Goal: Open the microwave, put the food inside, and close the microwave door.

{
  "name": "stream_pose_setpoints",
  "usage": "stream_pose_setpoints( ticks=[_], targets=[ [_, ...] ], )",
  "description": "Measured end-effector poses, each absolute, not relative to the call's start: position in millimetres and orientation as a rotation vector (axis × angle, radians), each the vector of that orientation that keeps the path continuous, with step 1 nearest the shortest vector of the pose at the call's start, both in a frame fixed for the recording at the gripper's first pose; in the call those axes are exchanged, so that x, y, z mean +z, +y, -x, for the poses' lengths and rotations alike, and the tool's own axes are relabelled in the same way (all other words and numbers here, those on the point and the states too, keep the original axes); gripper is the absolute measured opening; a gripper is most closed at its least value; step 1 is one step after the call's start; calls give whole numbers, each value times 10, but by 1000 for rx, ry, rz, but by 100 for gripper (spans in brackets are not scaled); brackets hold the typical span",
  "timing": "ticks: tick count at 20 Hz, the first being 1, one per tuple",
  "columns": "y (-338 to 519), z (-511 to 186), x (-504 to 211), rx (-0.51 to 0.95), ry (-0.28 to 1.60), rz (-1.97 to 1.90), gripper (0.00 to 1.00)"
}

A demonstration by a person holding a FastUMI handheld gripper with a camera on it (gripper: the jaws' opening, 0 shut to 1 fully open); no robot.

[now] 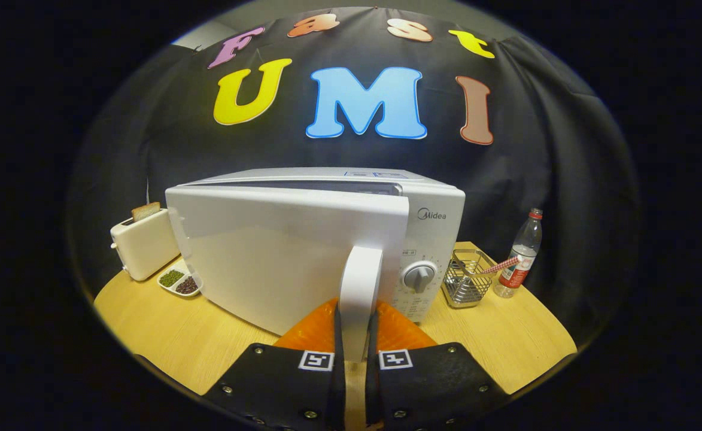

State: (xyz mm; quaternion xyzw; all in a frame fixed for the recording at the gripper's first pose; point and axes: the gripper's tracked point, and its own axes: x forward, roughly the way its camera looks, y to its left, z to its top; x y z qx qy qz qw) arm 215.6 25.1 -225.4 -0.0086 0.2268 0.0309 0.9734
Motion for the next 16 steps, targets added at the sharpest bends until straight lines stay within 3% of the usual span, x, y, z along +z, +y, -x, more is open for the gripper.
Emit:
stream_pose_setpoints(
  ticks=[14, 16],
  targets=[
    [725, -1315, -2178, 105, 496, 47, 28],
    [822, -1203, -2188, 114, 506, 54, 35]
  ],
)
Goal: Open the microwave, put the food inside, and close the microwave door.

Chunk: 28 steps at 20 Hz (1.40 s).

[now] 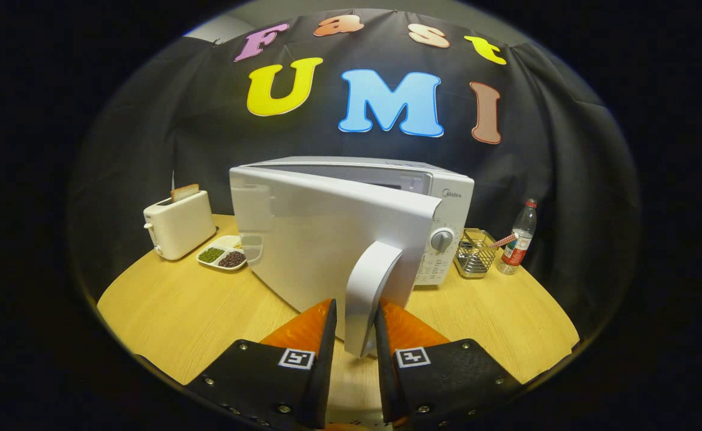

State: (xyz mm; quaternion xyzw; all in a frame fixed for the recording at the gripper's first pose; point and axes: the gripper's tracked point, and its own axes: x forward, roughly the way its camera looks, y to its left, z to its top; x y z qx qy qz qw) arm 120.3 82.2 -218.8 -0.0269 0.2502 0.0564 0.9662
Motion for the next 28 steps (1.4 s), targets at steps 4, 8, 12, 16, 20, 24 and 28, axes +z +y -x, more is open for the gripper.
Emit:
stream_pose_setpoints(
  ticks=[4, 8, 12, 16, 20, 24, 28],
  targets=[
    [1015, -1008, -2152, 124, 507, 55, 38],
    [1210, -814, -2126, 132, 505, 61, 39],
    [1421, -614, -2126, 140, 509, 78, 39],
    [1599, -448, -2119, 152, 515, 75, 39],
    [1770, -319, -2098, 171, 510, 111, 41],
    [1996, -172, -2074, 209, 503, 124, 41],
    [2263, -31, -2077, 251, 496, 163, 41]
  ],
)
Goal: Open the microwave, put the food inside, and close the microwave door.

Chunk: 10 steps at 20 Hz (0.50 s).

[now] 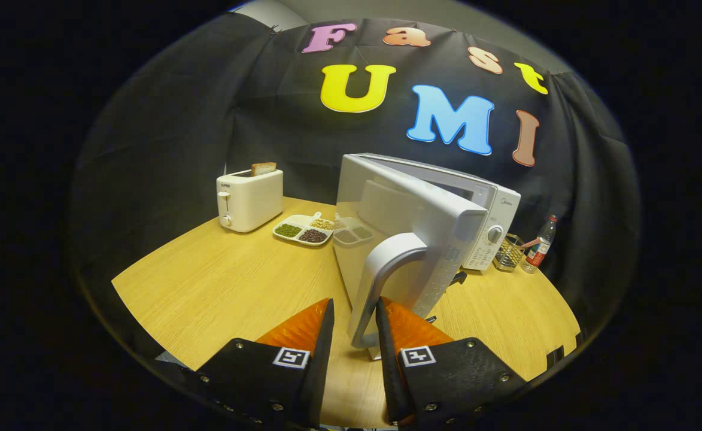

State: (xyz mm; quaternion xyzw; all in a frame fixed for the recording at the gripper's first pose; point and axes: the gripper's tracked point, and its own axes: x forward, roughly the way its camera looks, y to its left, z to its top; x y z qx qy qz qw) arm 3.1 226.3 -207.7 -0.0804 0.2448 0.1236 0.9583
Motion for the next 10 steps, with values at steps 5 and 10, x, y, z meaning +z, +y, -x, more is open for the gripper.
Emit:
stream_pose_setpoints(
  ticks=[5, 10],
  targets=[
    [2658, 174, -2097, 345, 511, 182, 44],
    [3167, 497, -2006, 594, 494, 155, 49]
  ],
)
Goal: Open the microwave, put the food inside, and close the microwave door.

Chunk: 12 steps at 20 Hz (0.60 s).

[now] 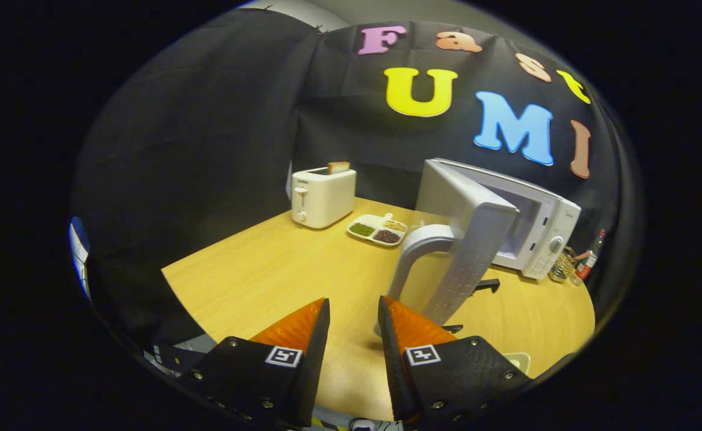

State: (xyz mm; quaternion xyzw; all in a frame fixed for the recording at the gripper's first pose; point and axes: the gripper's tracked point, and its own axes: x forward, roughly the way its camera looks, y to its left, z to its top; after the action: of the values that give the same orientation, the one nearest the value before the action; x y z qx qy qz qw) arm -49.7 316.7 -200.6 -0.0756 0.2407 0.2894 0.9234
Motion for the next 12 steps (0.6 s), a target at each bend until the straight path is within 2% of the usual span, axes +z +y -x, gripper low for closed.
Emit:
stream_pose_setpoints(
  ticks=[3, 4, 6, 12],
  targets=[
    [3280, 692, -1766, 710, 446, 119, 62],
    [3275, 739, -1645, 726, 415, 106, 81],
    [3200, 805, -1432, 733, 368, 91, 93],
    [2670, 661, -924, 627, 282, 30, 93]
  ],
)
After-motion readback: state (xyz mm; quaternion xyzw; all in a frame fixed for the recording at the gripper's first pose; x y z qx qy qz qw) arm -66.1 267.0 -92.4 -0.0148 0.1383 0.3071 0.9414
